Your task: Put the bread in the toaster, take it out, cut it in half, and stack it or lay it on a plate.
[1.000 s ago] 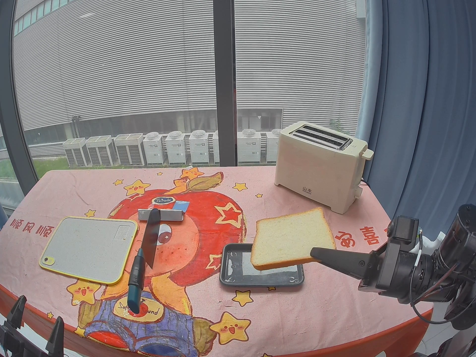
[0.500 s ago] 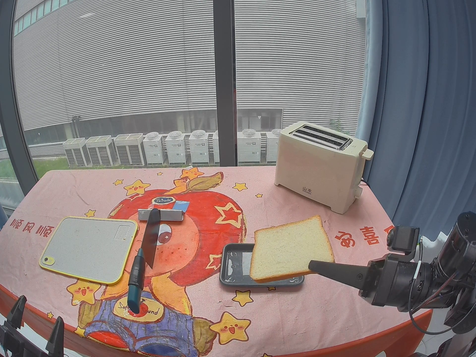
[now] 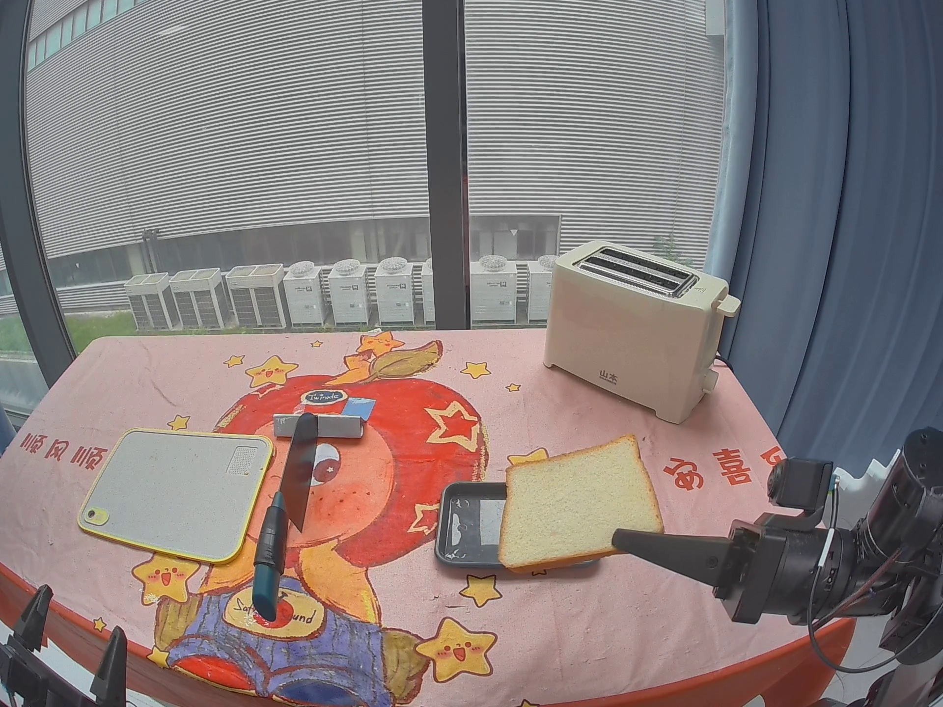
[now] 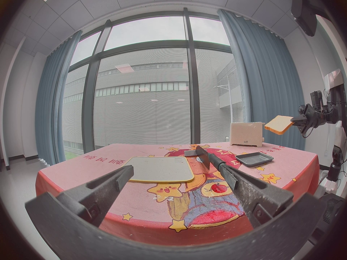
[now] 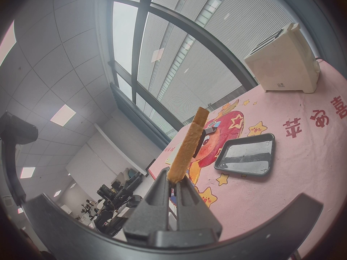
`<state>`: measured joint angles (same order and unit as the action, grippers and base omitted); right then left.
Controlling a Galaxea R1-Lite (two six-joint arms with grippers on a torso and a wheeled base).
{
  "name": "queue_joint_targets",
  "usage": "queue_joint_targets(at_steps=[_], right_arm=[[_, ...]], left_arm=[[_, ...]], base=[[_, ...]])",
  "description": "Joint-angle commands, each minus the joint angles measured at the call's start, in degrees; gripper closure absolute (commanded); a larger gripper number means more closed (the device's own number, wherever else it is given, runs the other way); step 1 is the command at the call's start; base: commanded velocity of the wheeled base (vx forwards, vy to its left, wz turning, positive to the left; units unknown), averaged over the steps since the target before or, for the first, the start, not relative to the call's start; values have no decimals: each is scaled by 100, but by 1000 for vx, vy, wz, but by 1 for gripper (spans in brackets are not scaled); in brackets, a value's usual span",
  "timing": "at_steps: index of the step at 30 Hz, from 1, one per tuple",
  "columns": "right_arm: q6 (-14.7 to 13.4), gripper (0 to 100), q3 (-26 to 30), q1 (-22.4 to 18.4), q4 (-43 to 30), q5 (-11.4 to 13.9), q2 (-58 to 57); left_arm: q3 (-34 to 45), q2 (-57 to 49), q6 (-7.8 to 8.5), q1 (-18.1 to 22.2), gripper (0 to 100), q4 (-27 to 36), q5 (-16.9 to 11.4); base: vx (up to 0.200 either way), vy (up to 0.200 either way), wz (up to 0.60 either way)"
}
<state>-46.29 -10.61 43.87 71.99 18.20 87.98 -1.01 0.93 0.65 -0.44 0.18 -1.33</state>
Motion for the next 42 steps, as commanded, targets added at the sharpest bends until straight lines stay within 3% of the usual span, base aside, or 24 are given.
queue_joint_targets(at_steps=[1,42], right_arm=[[-12,100,6,16,8,8,53],[-73,100,6,51,-44,17,-396]], left_arm=[[101,-93,-3,0,0,-1,1],[101,-93,6,0,0,-1,1]], base=[[0,0,0],[0,0,0]])
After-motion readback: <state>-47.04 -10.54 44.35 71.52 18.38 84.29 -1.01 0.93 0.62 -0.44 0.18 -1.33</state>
